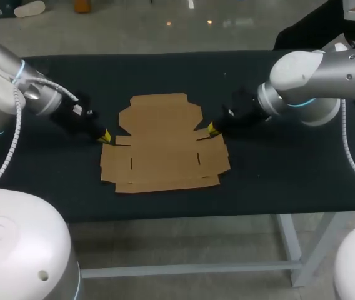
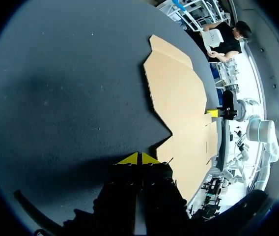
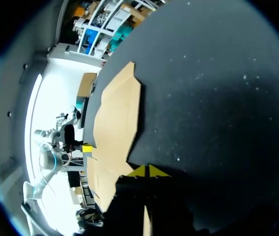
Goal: Assemble the packaging by folding the flat box into shape, placing the metal phone stand inside, and closing the box properly
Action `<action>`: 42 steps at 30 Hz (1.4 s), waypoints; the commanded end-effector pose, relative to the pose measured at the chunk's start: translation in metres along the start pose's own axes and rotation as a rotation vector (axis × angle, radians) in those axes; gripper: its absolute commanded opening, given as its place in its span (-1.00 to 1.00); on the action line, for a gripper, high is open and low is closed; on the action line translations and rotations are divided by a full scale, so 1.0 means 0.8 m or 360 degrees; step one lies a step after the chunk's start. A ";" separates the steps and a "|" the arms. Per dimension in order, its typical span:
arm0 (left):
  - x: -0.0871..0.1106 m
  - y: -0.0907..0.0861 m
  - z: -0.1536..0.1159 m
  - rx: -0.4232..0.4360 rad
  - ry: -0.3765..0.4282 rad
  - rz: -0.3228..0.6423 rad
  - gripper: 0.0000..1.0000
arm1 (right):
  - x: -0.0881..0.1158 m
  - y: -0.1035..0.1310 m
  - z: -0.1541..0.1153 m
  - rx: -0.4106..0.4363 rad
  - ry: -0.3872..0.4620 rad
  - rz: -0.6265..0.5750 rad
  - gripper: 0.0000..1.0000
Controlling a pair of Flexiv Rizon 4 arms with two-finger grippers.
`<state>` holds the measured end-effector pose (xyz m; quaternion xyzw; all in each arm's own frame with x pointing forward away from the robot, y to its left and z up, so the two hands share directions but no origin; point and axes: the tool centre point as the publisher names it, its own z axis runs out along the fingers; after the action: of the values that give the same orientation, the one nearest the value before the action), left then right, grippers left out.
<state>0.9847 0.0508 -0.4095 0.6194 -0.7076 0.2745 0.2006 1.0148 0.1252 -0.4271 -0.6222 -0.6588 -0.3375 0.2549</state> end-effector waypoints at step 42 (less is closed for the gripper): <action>0.027 0.006 0.023 -0.0056 0.0147 0.0139 -1.00 | 0.024 -0.010 0.004 -0.0020 -0.0020 -0.0045 -1.00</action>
<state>0.9831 0.0261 -0.4131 0.5672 -0.7291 0.2994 0.2390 1.0096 0.1377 -0.4196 -0.6127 -0.6666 -0.3436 0.2493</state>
